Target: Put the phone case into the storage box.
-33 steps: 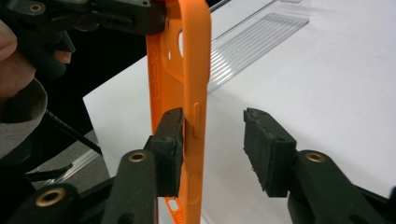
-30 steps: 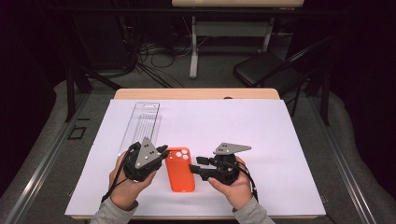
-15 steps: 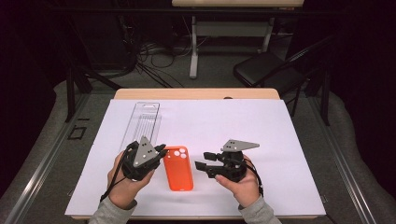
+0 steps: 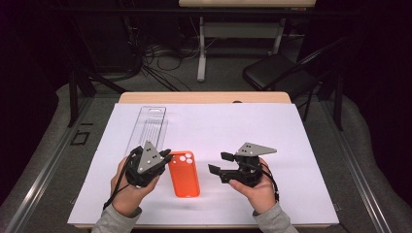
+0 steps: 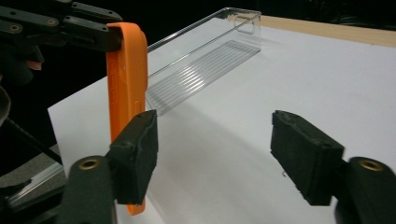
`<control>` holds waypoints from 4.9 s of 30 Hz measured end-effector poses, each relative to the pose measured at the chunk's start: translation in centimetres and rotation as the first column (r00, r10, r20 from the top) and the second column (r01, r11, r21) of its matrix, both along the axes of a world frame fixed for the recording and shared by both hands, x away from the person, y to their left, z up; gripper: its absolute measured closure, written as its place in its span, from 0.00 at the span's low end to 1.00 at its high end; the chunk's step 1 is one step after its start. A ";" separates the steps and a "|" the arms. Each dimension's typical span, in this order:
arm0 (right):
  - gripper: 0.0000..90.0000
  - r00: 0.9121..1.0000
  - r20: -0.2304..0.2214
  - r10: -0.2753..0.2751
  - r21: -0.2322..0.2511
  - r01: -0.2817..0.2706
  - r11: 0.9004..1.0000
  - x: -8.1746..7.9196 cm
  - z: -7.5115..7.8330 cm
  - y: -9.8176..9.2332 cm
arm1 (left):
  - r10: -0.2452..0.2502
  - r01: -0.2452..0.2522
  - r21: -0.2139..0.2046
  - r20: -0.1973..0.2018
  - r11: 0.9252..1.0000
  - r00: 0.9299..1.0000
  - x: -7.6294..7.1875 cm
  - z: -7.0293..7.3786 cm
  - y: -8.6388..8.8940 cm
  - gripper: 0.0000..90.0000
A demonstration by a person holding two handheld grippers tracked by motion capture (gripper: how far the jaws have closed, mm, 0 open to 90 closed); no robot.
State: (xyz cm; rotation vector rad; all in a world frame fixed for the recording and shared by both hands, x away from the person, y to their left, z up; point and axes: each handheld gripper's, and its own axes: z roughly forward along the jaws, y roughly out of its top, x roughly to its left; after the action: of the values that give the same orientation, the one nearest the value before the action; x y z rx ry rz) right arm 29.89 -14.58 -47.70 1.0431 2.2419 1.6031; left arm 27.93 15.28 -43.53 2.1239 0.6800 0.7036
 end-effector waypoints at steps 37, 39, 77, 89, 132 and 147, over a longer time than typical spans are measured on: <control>0.21 0.992 -0.017 -0.124 -0.031 0.123 0.992 0.0 -1.9 -5.5 | 0.052 -0.053 -0.035 -0.041 0.998 0.998 2.1 0.0 1.4 0.90; 0.21 0.992 -0.020 -0.126 -0.030 0.125 0.992 0.0 -2.0 -5.7 | 0.054 -0.055 -0.042 -0.036 0.998 0.998 2.3 0.3 1.6 0.90; 0.22 0.981 -0.023 -0.191 -0.018 0.191 0.981 -0.3 -2.2 -7.9 | 0.033 -0.034 0.021 0.024 0.999 0.999 8.5 4.0 4.8 0.89; 0.22 0.980 -0.022 -0.199 -0.016 0.198 0.980 -0.1 -2.4 -8.1 | 0.042 -0.046 0.060 0.067 0.997 0.997 11.1 3.9 6.0 0.89; 0.15 0.964 0.015 -0.267 -0.047 0.267 0.963 -0.5 -3.0 -8.4 | 0.122 -0.148 0.098 0.230 0.984 0.965 18.2 4.3 10.3 0.89; 0.15 0.959 0.027 -0.283 -0.039 0.284 0.958 -0.7 -2.9 -8.4 | 0.106 -0.146 0.121 0.286 0.982 0.952 20.8 2.7 10.6 0.89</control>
State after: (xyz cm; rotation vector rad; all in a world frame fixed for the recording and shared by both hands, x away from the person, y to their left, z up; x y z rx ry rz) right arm 29.19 -23.02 -50.64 1.2632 1.9939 1.4321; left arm 48.71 25.89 -40.84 2.0640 0.6300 1.1268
